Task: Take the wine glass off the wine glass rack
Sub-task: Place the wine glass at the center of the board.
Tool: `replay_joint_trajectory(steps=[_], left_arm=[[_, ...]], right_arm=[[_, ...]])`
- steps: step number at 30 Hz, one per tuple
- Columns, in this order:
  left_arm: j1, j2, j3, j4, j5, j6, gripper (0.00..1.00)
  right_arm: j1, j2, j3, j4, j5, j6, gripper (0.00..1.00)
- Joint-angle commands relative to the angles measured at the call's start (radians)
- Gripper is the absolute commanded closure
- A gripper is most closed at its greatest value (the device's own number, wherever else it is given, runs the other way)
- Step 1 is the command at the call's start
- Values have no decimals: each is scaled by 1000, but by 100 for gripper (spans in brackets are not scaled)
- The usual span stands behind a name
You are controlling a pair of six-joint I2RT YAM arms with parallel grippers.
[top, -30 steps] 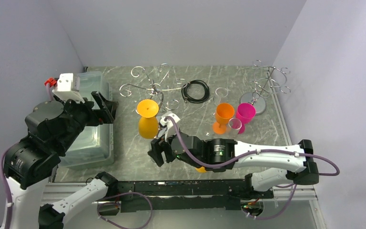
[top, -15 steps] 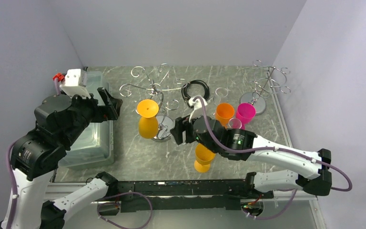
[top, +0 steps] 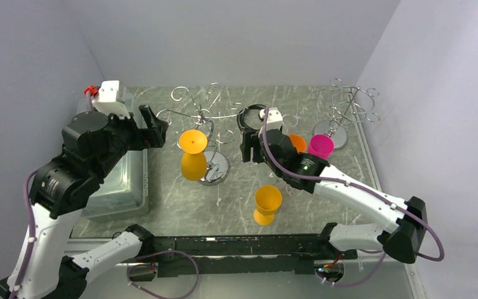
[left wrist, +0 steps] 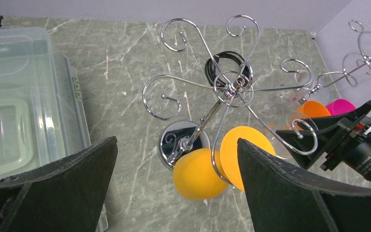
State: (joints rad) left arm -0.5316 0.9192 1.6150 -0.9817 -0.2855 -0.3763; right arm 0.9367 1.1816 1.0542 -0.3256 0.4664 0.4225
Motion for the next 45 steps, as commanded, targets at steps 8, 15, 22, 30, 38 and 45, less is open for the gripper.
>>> replay_joint_trajectory(steps=[8,15,22,30,38,45], left_arm=[[-4,81,21,103,-15,71,1],[-3,114,41,122,-27,83,1],[-4,129,52,138,-28,91,1],[-3,125,40,149,-26,84,1],[-4,124,37,147,-26,79,1],[-4,125,34,146,-25,79,1]], right_arm=[[-80,83,-90,342,25,-100,66],[-106,130,-167,469,14,-93,66],[-120,162,-233,554,14,-93,66],[-130,186,-306,638,0,-79,66],[-130,236,-328,675,-2,-74,66],[-130,247,-337,678,-2,-67,62]])
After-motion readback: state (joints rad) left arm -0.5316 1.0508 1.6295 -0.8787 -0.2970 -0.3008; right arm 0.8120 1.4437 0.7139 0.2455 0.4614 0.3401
